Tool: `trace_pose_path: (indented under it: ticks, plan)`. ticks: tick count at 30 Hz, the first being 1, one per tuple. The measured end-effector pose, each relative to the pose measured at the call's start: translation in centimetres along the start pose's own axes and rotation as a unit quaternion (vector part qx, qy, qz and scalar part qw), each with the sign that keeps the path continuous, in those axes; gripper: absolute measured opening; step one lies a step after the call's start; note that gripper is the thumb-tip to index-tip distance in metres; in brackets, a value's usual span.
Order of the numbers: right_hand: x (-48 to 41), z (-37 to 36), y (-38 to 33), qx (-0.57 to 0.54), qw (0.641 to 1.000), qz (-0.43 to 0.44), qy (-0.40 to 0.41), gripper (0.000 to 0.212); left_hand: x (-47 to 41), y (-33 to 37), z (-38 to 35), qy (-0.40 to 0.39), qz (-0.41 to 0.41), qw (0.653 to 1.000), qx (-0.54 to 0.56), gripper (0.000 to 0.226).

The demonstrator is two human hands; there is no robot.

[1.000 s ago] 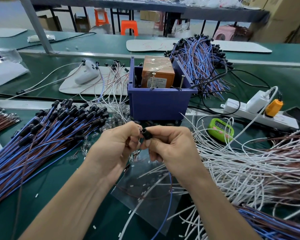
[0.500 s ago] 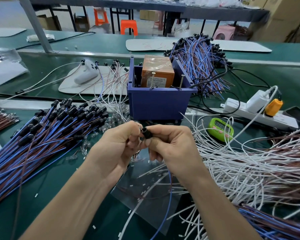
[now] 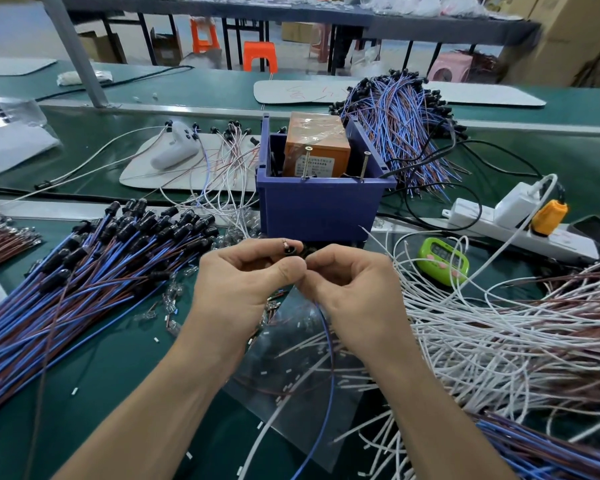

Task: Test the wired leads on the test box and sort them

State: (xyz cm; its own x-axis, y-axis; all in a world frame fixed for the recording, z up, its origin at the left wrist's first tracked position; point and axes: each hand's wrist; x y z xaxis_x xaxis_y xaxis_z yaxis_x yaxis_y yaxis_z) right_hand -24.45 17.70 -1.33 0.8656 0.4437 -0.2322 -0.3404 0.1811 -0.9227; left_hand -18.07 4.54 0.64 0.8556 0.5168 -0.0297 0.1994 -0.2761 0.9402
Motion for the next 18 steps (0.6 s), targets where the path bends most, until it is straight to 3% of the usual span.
trace_pose_path:
  ticks: [5,9,18]
  plan:
    - [-0.22,0.10,-0.16,-0.058,0.998,-0.031,0.010,0.006,-0.11,0.07,-0.12,-0.023,-0.025,0.999,-0.019,0.024]
    - [-0.25,0.25,-0.44,-0.124,0.990,-0.069,-0.006,0.017,-0.18,0.17,-0.07,-0.059,-0.017,0.998,-0.018,0.026]
    - [-0.45,0.43,-0.45,-0.151,0.980,-0.114,-0.057,0.031,-0.36,0.10,0.28,-0.098,0.003,0.995,-0.015,0.031]
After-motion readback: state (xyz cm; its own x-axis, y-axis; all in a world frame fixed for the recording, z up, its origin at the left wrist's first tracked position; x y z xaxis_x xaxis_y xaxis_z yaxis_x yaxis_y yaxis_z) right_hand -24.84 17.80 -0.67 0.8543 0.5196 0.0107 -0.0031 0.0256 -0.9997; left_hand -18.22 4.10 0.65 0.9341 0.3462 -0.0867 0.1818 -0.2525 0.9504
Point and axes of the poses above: each hand's wrist, its own x-axis away from the middle knuckle, its own z-axis out of the back of the hand, y = z × x, and after that the axes turned 8 degrees about x, right-handed
